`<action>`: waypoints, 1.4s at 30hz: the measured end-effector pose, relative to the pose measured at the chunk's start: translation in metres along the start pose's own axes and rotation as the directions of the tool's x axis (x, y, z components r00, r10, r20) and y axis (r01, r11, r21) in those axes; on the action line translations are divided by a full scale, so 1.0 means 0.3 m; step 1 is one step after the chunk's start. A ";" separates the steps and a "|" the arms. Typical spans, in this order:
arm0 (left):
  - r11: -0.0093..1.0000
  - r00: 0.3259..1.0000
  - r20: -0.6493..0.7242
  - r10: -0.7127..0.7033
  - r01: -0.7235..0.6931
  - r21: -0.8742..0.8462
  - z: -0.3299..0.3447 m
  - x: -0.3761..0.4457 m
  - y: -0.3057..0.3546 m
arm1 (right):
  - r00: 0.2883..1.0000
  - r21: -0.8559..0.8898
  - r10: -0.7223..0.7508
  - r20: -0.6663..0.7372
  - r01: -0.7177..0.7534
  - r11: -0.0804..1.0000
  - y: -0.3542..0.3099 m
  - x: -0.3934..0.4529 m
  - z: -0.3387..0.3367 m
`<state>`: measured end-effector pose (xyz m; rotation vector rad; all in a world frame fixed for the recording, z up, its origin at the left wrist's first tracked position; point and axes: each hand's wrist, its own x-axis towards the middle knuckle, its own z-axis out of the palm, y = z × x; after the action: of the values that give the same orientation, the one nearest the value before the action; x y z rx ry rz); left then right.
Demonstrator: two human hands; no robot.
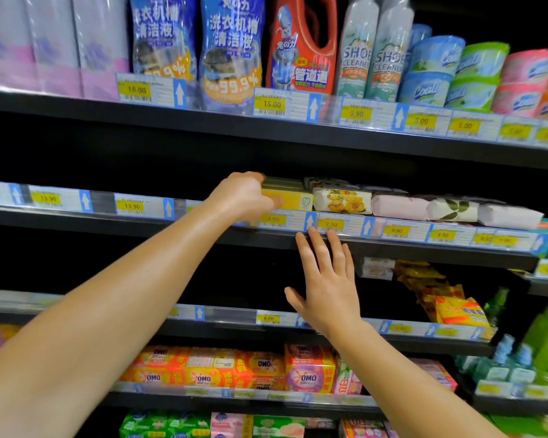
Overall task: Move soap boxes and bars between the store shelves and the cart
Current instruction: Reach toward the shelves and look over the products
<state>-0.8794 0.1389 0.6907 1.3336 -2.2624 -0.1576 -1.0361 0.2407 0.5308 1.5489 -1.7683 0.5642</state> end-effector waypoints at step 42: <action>0.986 0.983 -0.133 0.128 -0.111 0.124 0.310 -0.614 -0.454 | 0.962 0.190 -0.067 0.264 0.016 0.982 -0.316 -0.204 -0.132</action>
<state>-0.7446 0.2107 0.4966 1.2206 -2.2523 0.1088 -0.9328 0.2922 0.4991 1.8624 -1.9229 0.5304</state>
